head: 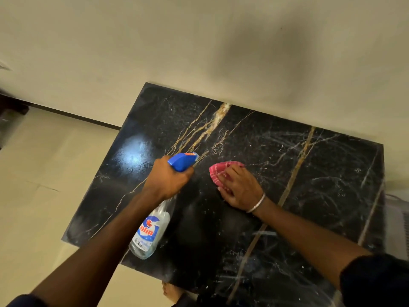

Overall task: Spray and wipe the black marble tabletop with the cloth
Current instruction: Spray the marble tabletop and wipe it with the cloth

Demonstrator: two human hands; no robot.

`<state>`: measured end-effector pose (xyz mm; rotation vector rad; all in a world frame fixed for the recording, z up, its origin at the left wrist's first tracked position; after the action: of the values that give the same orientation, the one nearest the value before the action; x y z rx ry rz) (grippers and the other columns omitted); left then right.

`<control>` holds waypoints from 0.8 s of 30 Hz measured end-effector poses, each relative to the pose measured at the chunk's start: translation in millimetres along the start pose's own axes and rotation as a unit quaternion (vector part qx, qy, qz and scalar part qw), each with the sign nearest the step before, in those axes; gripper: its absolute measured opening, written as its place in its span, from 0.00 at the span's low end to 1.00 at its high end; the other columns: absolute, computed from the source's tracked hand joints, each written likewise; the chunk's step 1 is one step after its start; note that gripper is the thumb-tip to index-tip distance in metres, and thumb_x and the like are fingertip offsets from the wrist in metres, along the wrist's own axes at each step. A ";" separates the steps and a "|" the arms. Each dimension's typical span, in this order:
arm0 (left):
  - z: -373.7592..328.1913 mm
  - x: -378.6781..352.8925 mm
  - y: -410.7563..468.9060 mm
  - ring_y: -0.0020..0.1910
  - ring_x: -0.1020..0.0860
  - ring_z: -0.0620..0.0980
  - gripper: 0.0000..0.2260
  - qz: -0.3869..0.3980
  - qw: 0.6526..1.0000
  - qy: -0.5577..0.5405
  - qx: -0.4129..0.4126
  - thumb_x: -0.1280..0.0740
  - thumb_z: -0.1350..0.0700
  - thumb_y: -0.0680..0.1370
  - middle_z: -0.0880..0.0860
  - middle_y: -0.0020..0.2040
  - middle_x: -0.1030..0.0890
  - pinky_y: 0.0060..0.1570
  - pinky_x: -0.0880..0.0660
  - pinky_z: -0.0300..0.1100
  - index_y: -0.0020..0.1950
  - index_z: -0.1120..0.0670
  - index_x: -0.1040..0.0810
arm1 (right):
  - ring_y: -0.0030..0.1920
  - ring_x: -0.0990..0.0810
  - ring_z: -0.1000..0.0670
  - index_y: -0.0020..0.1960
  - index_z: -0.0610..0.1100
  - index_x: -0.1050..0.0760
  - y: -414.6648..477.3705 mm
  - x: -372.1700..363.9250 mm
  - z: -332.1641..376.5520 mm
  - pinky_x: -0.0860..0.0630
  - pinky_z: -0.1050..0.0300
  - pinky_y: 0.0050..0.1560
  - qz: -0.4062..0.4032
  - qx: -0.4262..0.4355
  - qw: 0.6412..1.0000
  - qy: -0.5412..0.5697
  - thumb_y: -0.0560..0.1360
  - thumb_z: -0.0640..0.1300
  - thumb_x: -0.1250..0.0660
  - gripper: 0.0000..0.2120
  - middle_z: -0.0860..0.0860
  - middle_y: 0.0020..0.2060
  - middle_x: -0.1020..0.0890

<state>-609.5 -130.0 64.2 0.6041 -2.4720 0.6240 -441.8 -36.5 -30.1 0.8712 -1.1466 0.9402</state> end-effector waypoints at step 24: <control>-12.8 -8.9 29.2 0.27 0.29 0.48 0.09 -0.001 1.000 0.011 0.007 0.30 0.54 0.73 0.52 0.28 0.27 0.30 0.31 0.41 0.36 0.55 0.26 | 0.78 0.51 0.41 0.79 0.43 0.50 42.4 -40.3 -10.1 0.52 0.41 0.77 0.148 -0.091 0.985 -0.018 0.81 0.53 0.57 0.29 0.42 0.79 0.46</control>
<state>-613.2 -97.4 60.0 0.6024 -2.4488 0.6437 -483.6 -18.1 -67.9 0.5807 -1.3964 1.0432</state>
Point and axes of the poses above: each hand's wrist, its own y-axis towards the middle knuckle, its own x-axis out of the back of the hand, z = x × y, the point moved 9 cm from there along y, towards the middle knuckle
